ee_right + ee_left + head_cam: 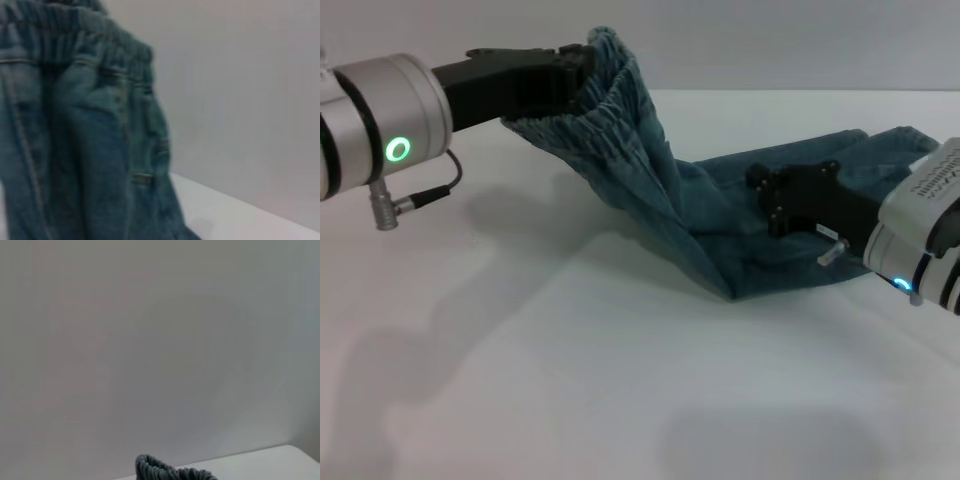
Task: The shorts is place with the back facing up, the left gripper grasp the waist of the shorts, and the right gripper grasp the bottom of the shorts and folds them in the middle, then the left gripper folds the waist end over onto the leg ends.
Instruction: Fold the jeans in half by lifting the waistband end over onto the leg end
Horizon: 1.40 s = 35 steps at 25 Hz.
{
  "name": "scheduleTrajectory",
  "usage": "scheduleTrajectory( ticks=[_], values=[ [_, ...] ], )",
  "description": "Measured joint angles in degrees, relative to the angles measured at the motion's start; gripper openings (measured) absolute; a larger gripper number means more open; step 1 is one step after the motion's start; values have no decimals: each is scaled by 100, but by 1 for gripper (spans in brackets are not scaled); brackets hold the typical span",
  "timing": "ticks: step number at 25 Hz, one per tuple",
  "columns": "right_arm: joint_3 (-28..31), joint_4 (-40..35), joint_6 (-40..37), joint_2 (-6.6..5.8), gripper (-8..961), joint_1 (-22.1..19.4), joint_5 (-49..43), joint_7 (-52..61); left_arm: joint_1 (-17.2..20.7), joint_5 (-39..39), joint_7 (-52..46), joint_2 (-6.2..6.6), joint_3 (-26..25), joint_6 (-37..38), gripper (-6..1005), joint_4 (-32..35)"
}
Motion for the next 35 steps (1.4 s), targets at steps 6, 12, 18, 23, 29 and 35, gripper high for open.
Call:
scheduleTrajectory(
  ticks=[6,12,18,23,29,35],
  values=[
    [-513,7,-41,1,47,112,59,609,-61,-9,-14,-8,131,-3,59,-60],
    [-1974,264,-332,2,49,196,963,1283,-95,-11,-4,-11,226,21,58,-375],
    [-3695,1007,-1359,1,51,242,1814,1476,-95,-10,23,-10,342,36,57,-582],
    [-4467,1372,-1840,1,52,285,2309,1472,-87,-10,37,-11,464,105,58,-646],
    [-4084,1489,-1918,-38,54,-134,2391,1036,-33,-11,37,-10,485,160,53,-532],
    [-3355,1556,-1872,-113,57,-572,2360,763,-92,-10,37,-3,532,198,51,-517]
  ],
)
